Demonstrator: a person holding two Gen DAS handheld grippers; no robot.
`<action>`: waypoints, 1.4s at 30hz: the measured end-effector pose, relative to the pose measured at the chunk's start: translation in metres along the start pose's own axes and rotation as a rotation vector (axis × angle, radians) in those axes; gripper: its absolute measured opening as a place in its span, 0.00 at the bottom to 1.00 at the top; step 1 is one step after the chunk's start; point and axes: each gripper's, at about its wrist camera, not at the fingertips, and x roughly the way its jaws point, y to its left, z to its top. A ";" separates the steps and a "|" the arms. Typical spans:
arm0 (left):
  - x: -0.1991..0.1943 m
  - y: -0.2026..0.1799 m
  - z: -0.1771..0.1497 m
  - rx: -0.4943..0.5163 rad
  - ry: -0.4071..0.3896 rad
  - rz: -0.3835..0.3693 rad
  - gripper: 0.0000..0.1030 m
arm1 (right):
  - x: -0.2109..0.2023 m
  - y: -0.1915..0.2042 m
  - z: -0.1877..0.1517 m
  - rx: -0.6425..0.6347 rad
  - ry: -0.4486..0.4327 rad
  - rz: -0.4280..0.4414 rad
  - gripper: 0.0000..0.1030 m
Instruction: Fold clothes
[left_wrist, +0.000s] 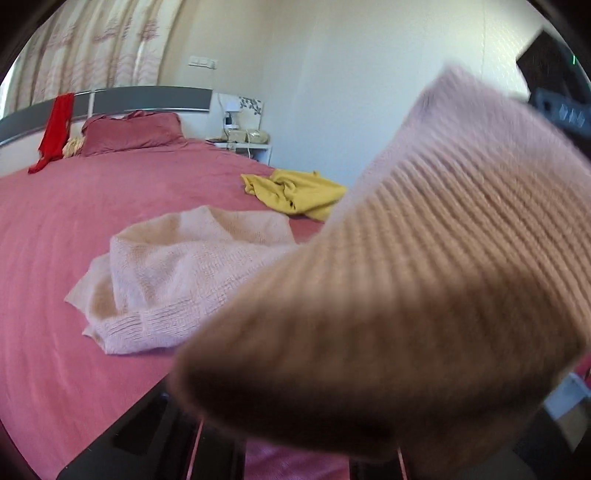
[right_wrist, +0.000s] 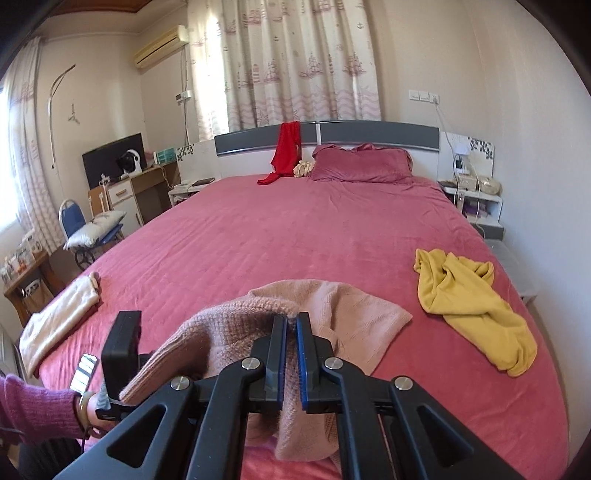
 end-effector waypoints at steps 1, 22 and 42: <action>-0.010 0.004 0.005 -0.001 -0.014 0.006 0.09 | -0.002 0.000 0.002 0.006 -0.006 -0.004 0.03; -0.086 0.011 0.019 -0.007 -0.043 0.038 0.09 | 0.061 0.059 -0.074 -0.317 0.315 0.018 0.04; -0.392 -0.059 0.195 0.077 -0.621 0.072 0.09 | -0.225 0.171 0.158 -0.316 -0.518 -0.026 0.03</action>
